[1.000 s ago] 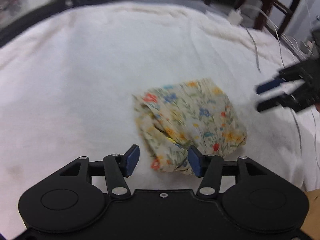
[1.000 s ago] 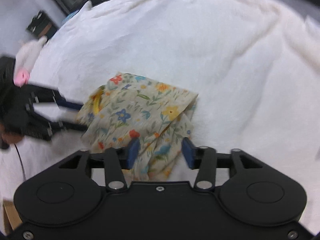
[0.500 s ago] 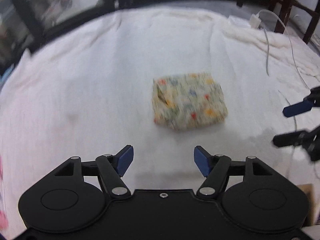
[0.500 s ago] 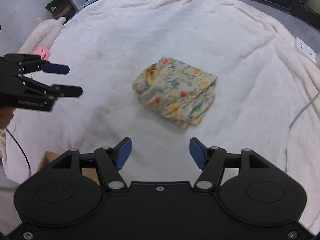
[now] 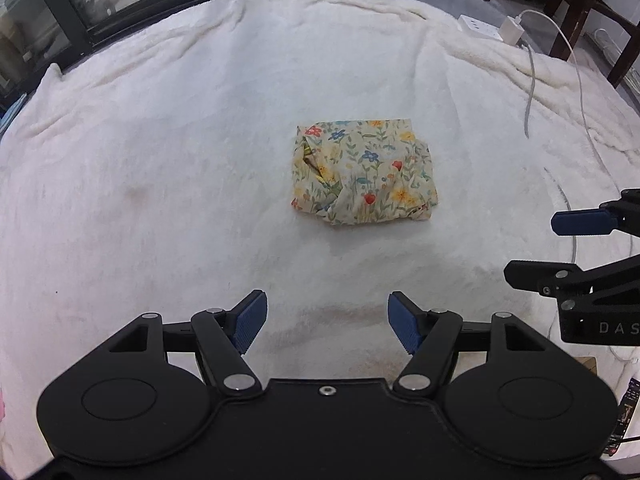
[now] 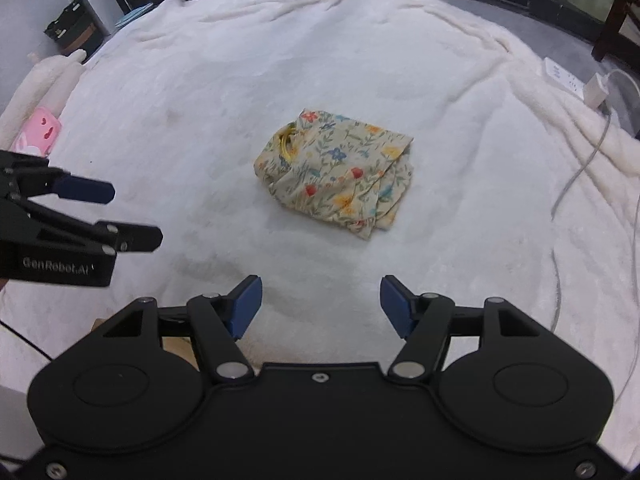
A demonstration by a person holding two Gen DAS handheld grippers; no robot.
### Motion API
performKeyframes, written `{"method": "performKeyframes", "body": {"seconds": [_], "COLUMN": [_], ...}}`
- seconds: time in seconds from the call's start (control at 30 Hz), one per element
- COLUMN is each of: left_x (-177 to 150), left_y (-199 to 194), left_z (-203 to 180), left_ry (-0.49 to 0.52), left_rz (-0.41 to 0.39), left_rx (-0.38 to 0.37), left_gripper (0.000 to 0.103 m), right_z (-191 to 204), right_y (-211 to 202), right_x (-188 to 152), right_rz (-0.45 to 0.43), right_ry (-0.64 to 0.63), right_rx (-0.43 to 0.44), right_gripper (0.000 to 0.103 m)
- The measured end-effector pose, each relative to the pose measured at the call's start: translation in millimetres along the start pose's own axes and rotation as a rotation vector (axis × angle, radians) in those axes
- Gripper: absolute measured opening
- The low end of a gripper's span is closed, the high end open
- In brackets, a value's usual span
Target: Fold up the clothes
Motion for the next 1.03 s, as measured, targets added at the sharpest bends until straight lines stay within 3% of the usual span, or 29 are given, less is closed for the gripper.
{"method": "performKeyframes", "body": {"seconds": [1.03], "left_x": [0.9], "left_y": [1.8], "left_z": [-6.3], "left_ry": [0.034], "left_rz": [0.003], "left_rx": [0.001], "left_gripper": [0.071], "right_z": [5.5], "right_y": [10.8], "right_x": [3.9], "right_rz": [0.008], "right_ry": [-0.009], "right_rx": [0.005], "right_gripper": [0.07]}}
Point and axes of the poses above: each gripper's, at about its wrist camera, not at the fingertips, and y roughly the way its jaws point, z to its left, x to its top, the point moved 1 cm from there along y, roughly the way its jaws point, and after that the axes turned 9 degrees about x, right-handed, at the moved point
